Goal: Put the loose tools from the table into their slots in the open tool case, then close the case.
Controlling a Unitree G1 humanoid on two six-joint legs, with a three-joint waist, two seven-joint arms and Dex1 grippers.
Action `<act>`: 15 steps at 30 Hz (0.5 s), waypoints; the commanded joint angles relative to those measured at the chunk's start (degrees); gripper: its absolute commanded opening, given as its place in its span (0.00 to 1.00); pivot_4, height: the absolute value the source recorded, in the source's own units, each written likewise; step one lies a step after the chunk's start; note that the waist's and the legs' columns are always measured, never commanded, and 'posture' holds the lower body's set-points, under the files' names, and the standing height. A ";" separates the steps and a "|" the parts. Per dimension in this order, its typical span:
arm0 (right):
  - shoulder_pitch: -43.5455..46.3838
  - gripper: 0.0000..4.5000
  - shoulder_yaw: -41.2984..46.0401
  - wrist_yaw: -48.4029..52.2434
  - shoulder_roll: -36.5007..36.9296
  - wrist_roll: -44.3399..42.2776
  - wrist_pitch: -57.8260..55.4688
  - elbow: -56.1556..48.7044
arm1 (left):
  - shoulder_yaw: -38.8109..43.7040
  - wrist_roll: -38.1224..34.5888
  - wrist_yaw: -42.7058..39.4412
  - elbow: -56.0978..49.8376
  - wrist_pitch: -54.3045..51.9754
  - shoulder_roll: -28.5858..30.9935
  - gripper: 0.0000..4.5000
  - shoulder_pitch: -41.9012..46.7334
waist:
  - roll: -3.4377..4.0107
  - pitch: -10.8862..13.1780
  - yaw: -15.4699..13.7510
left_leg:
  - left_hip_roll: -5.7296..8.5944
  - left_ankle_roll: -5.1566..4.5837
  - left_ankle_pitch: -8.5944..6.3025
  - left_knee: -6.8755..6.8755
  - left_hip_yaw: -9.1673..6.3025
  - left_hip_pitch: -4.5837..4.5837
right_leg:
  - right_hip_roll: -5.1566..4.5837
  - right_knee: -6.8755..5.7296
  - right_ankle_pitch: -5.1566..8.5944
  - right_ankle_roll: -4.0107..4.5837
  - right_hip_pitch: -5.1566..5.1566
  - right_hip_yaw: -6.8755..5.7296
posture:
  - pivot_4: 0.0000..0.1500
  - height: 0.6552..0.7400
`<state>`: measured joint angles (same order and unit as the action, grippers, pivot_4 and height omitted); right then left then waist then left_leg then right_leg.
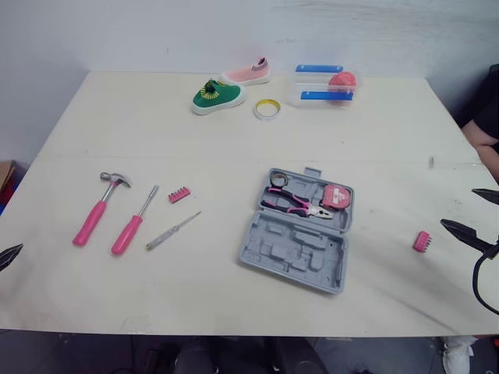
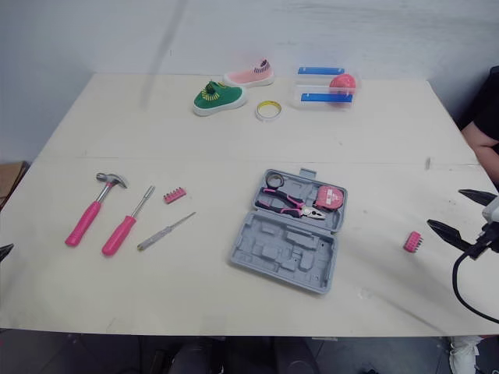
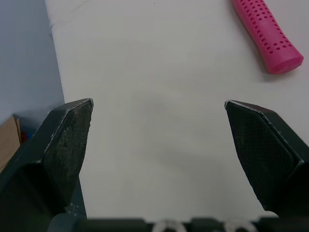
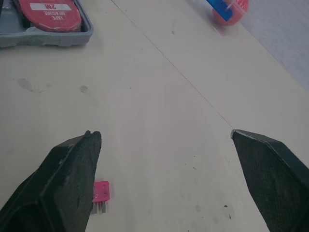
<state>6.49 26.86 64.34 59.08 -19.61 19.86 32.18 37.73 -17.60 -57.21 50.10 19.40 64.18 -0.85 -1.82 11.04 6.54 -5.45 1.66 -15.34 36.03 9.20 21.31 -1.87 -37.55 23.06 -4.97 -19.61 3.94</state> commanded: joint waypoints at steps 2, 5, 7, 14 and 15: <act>-0.17 1.00 1.15 1.06 -0.98 -5.67 -7.61 -7.04 | -1.27 -5.40 -3.05 -12.74 -6.82 -1.25 0.98 1.18 | 0.00 0.00 -0.06 | 0.00 0.00 0.00 0.00 0.01 0.00 | 0.00 0.00 0.00 0.00 0.00 0.01 | 1.00 1.00; -1.12 1.00 1.11 1.24 -2.86 -10.54 -16.61 -14.71 | -3.28 -7.94 -3.29 -26.45 -12.59 -3.98 0.98 0.56 | -0.01 -0.01 -0.48 | -0.01 0.00 0.02 0.07 -0.08 0.03 | 0.00 -0.10 -0.01 -0.01 0.06 0.05 | 1.00 1.00; -2.52 1.00 0.65 1.40 -3.94 -11.12 -19.21 -19.21 | -4.84 -9.71 -2.32 -35.80 -17.79 -6.30 0.98 -1.39 | 0.00 -0.01 -0.75 | -0.01 0.00 0.03 0.10 -0.12 0.05 | 0.02 -0.13 -0.01 -0.01 0.07 0.21 | 1.00 1.00; -6.07 0.82 -5.73 -1.15 -8.95 -6.45 -19.55 -30.03 | -19.39 -11.77 5.37 -60.18 -35.66 -12.25 0.81 4.51 | -0.02 -0.02 -1.56 | -0.16 0.12 -0.02 0.17 -0.07 0.04 | 0.35 -0.01 -0.01 -0.02 0.07 0.76 | 1.00 1.00; -6.21 0.72 -6.53 -1.38 -9.40 -5.65 -19.27 -30.31 | -22.07 -12.26 4.40 -62.23 -37.47 -12.80 0.71 6.08 | -0.02 -0.02 -1.66 | -0.18 0.13 -0.01 0.26 -0.09 0.05 | 0.40 -0.02 -0.05 -0.09 0.10 0.80 | 1.00 1.00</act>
<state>0.66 20.08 63.74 49.57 -26.23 -0.17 3.63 17.62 -28.31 -52.97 -8.28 -14.97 51.13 4.34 -1.84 11.03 4.88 -5.60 1.77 -15.34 36.32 9.14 21.38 -1.48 -37.58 22.98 -5.11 -19.51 4.80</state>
